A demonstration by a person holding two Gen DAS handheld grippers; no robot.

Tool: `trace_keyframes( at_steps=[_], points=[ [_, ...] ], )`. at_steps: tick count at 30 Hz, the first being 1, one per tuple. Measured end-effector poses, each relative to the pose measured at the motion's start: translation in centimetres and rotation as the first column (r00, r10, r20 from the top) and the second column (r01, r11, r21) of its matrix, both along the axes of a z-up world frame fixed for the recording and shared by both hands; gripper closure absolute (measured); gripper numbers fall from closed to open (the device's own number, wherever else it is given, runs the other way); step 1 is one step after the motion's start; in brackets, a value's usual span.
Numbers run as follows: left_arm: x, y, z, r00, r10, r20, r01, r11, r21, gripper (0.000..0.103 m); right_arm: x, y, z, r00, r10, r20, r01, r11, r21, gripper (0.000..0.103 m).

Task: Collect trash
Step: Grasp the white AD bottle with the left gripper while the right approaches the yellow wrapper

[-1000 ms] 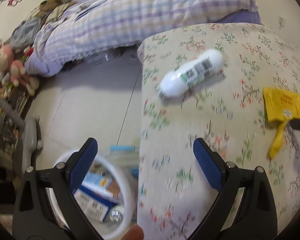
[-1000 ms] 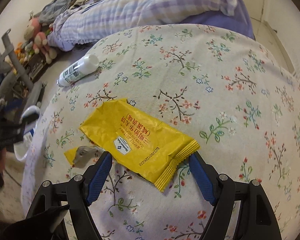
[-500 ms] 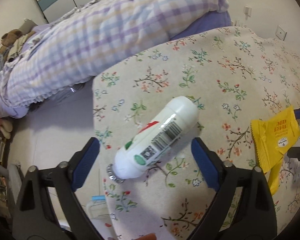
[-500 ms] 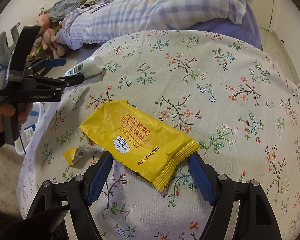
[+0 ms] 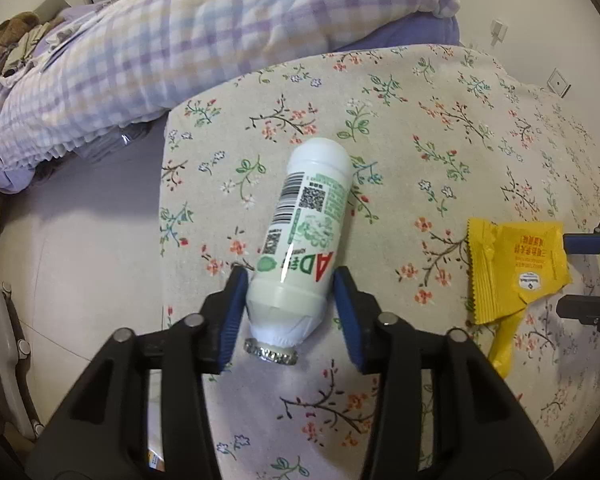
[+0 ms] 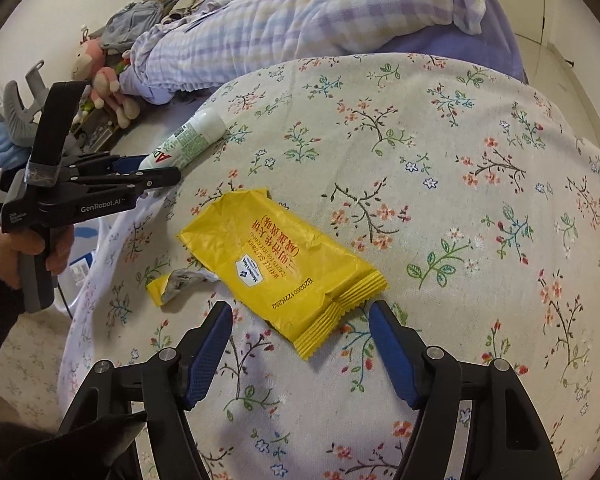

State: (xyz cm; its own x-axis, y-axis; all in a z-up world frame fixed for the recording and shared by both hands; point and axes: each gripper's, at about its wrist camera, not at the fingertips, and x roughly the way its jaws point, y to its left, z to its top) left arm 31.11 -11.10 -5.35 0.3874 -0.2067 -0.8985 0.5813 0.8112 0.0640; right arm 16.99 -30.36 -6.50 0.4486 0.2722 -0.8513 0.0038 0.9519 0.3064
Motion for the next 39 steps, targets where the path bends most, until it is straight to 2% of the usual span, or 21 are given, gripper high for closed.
trace_keyframes(
  at_steps=[1,2,5,6,8,10,14,18,25,29,30,34,36,37,39],
  points=[
    [0.0,-0.1,0.1,1.000,0.006,0.004,-0.006,1.000,0.003,0.035,-0.2,0.0,0.1,1.000,0.003,-0.002,-0.003,1.000,0.004,0.031],
    [0.0,-0.1,0.3,1.000,0.013,0.015,-0.013,1.000,0.003,0.031,-0.2,-0.1,0.1,1.000,0.004,-0.003,-0.004,1.000,0.001,0.030],
    [0.6,0.0,0.2,0.999,0.051,0.008,-0.051,0.998,-0.023,0.032,-0.5,-0.4,0.4,1.000,-0.017,0.008,0.017,0.999,-0.040,0.025],
    [0.8,0.0,0.0,0.997,0.082,-0.007,-0.083,0.996,-0.036,0.033,-0.1,-0.2,0.4,1.000,-0.018,0.014,0.019,0.999,-0.044,0.025],
    [1.1,0.2,-0.5,0.989,0.139,-0.042,-0.141,0.989,-0.049,0.058,0.2,0.0,0.5,0.999,-0.019,0.028,0.020,0.998,-0.056,0.025],
    [1.0,0.4,-1.1,0.978,0.196,-0.070,-0.200,0.978,-0.062,0.060,0.3,0.3,0.6,0.999,-0.009,0.042,0.012,0.998,-0.064,0.025],
    [-0.1,1.1,-0.9,0.961,0.260,-0.092,-0.269,0.957,-0.109,0.061,0.6,1.5,0.8,0.996,0.026,0.081,-0.018,0.995,-0.101,0.025],
    [-2.0,2.2,-0.5,0.945,0.311,-0.103,-0.322,0.939,-0.121,0.061,0.6,2.2,0.3,0.996,0.048,0.082,-0.037,0.992,-0.123,0.027],
    [-6.7,3.8,0.8,0.936,0.337,-0.097,-0.348,0.928,-0.134,0.062,-0.2,2.7,0.8,0.996,0.059,0.068,-0.051,0.992,-0.116,0.070],
    [-8.8,4.7,1.6,0.928,0.356,-0.109,-0.369,0.918,-0.146,0.062,-1.3,2.4,1.7,0.996,0.050,0.072,-0.044,0.996,-0.081,0.088],
    [-9.2,4.9,1.8,0.925,0.363,-0.112,-0.378,0.913,-0.157,0.062,-1.7,2.4,2.0,0.996,0.050,0.072,-0.044,0.996,-0.081,0.089],
    [-11.0,6.0,2.6,0.910,0.395,-0.124,-0.412,0.895,-0.173,0.062,-2.9,1.8,2.8,0.997,0.035,0.070,-0.029,0.997,-0.072,0.090],
    [-11.8,6.7,3.1,0.901,0.415,-0.129,-0.433,0.883,-0.183,0.063,-3.1,1.1,3.0,0.998,-0.005,0.063,0.008,0.999,-0.034,0.086],
    [-12.2,6.9,3.4,0.897,0.423,-0.127,-0.440,0.878,-0.187,0.063,-3.1,0.7,3.0,0.998,-0.028,0.062,0.029,0.999,-0.018,0.080],
    [-12.8,7.4,3.8,0.894,0.435,-0.106,-0.448,0.875,-0.183,0.063,-3.2,-0.1,3.1,0.995,-0.073,0.065,0.073,0.997,0.010,0.061]
  ],
)
